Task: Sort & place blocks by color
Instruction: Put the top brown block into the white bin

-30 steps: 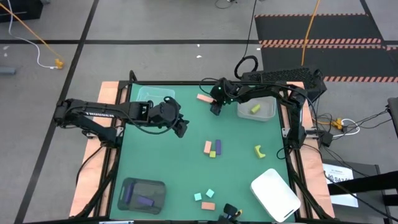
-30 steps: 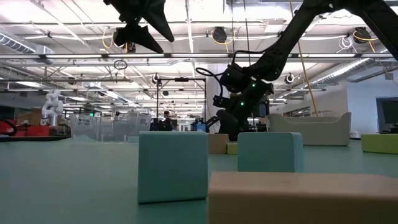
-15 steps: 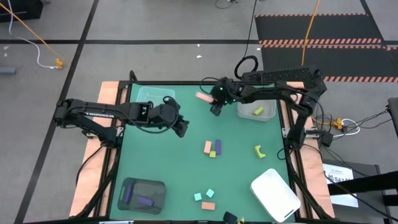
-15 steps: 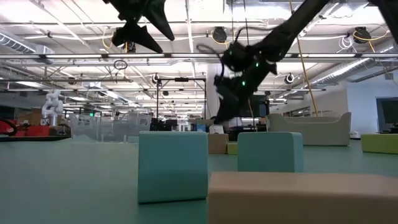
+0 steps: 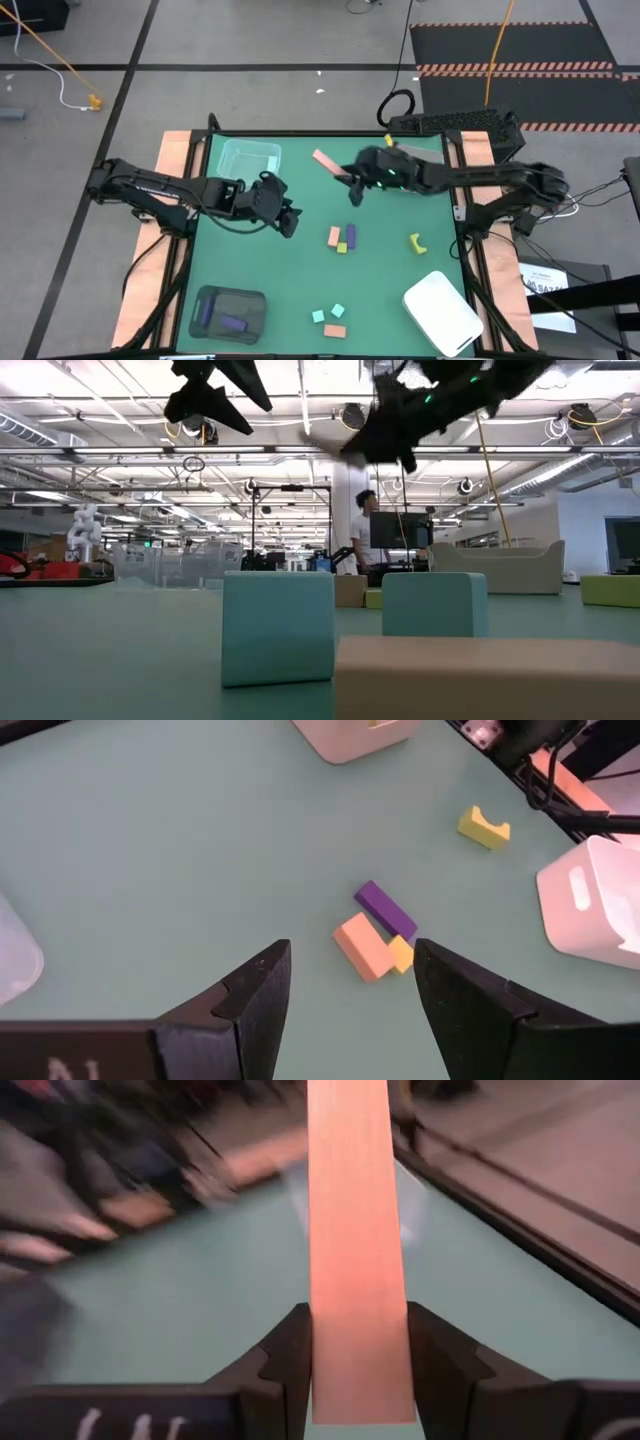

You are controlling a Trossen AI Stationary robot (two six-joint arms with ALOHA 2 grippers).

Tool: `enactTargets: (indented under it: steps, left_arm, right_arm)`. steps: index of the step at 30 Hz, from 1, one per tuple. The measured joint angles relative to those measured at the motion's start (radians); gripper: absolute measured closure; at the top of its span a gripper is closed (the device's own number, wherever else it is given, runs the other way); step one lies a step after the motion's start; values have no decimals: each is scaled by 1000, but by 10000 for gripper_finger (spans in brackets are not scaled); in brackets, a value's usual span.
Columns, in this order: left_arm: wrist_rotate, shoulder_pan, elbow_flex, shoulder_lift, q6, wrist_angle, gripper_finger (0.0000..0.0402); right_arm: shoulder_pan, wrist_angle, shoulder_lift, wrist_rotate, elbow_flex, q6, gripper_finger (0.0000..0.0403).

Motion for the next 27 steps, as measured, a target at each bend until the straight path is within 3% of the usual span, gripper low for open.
enactTargets:
  steps: [8,12,20,23,27]
  left_arm:
    - [-57,-58,0,0,-23,0,188]
    - [-92,-65,0,0,-24,3,188]
    - [-103,-64,0,0,-25,14,188]
    - [-103,-65,0,0,-25,13,188]
    - [-102,-65,0,0,-14,8,188]
  right_arm:
    - [198,547,-169,-5,-263,95,290]
    - [280,709,-184,-6,-338,112,290]
    - [359,740,-175,-4,-352,162,290]
    - [371,712,-183,-14,-352,282,290]
    - [387,578,-193,-120,-352,491,290]
